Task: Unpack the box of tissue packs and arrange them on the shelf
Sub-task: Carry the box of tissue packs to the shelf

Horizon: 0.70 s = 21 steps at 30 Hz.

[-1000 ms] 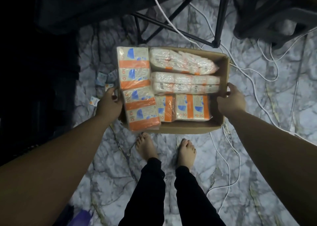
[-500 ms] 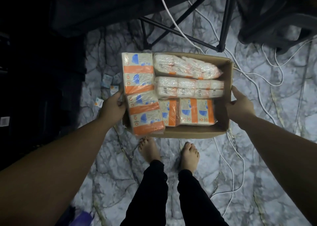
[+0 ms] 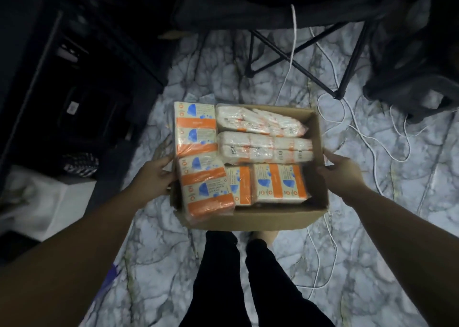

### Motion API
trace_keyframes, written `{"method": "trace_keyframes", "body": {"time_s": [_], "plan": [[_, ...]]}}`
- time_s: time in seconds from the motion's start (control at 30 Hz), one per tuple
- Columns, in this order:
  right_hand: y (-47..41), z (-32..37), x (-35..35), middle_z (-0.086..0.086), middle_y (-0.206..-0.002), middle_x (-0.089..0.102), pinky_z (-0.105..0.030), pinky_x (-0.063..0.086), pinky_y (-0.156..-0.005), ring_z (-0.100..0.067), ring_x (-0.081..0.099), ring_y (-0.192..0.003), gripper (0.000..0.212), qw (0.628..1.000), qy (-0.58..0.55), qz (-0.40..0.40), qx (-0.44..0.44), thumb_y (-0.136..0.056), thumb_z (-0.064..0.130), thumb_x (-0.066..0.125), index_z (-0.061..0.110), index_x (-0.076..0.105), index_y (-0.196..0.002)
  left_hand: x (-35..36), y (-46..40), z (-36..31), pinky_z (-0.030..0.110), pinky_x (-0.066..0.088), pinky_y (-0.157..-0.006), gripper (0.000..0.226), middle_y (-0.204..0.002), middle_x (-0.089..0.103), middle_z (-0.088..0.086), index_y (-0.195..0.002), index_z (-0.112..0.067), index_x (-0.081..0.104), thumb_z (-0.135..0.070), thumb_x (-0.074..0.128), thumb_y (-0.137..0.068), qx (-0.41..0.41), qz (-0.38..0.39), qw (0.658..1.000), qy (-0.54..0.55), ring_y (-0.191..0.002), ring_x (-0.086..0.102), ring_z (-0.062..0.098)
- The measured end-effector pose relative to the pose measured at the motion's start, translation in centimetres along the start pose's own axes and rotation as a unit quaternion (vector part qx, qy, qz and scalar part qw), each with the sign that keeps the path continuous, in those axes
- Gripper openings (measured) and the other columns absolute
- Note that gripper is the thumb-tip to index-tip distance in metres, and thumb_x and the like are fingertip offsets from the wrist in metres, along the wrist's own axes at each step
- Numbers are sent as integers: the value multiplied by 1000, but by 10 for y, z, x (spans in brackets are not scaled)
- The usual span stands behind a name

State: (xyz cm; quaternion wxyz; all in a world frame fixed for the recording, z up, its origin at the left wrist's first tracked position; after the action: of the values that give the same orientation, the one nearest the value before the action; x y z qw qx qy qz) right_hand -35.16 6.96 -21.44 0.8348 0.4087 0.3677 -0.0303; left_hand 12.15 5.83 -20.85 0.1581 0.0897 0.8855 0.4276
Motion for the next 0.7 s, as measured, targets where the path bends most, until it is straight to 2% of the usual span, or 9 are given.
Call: {"method": "trace_keyframes", "body": {"time_s": [0.07,0.17,0.2,0.33,0.4,0.47,0.53,0.63,0.7], "plan": [[14,19,8,5,-80,71,-25,49,-69,-5,62,-75,53,1000,20,7,-19,-96,25,62,41,54,-146,-11,29,17,49,64,-78,33,-97,80,9,-128,-28,70,-15,71,-98,-2,-17,999,30,-89,78,30],[27,47,23,5,-83,74,-40,56,-91,-22,71,-95,52,997,20,36,-58,-95,30,63,40,56,-146,-25,68,40,49,63,-78,37,-90,79,10,-129,-29,67,-9,69,-99,-3,-27,997,68,-80,76,27],[31,58,31,4,-85,76,-42,57,-93,-24,71,-97,53,995,36,49,-75,-94,29,63,39,56,-146,-31,82,51,51,61,-77,41,-90,78,11,-131,-27,67,-7,71,-96,-5,-29,996,88,-80,74,29],[43,110,63,5,-84,77,-39,57,-90,-21,71,-94,54,985,84,84,-127,-93,27,63,41,57,-145,-56,130,104,55,61,-79,64,-93,77,12,-135,-27,67,-29,80,-72,-31,-70,981,179,-83,74,36],[51,137,82,3,-84,77,-37,57,-84,-21,71,-91,53,979,102,97,-149,-92,27,63,40,58,-144,-67,149,133,57,61,-80,61,-94,78,8,-128,-35,71,-36,81,-67,-41,-107,970,216,-87,75,36],[62,165,105,-2,-85,78,-33,53,-77,-19,69,-86,52,969,131,111,-180,-94,25,63,39,59,-143,-77,166,160,56,62,-81,47,-93,79,4,-116,-47,74,-30,79,-73,-46,-141,959,243,-89,76,32],[72,192,131,0,-79,78,-31,50,-75,-16,69,-84,49,958,149,129,-209,-95,28,66,39,60,-142,-87,182,186,58,61,-84,40,-96,80,4,-107,-53,75,-25,77,-79,-54,-167,948,266,-94,77,33],[88,230,171,4,-79,77,-35,54,-84,-19,71,-90,44,938,194,140,-251,-95,38,66,41,63,-139,-101,198,224,60,60,-88,41,-102,80,7,-120,-45,70,-12,73,-95,-62,-195,935,290,-96,77,33],[100,251,198,5,-81,74,-35,52,-86,-21,70,-92,43,925,212,150,-278,-94,33,67,37,65,-138,-108,206,250,60,60,-88,40,-103,80,5,-129,-41,66,-13,68,-100,-66,-213,930,293,-96,78,29]]}}
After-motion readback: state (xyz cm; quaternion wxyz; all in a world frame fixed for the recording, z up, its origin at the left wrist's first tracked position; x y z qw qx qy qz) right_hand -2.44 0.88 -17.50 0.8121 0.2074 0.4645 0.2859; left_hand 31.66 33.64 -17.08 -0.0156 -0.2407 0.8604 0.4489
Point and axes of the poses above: each hand's wrist, its own y-axis away from the middle knuckle, its own x-axis out of the palm, z = x × y, the point moved 8 cm from there along -y, towards the middle knuckle
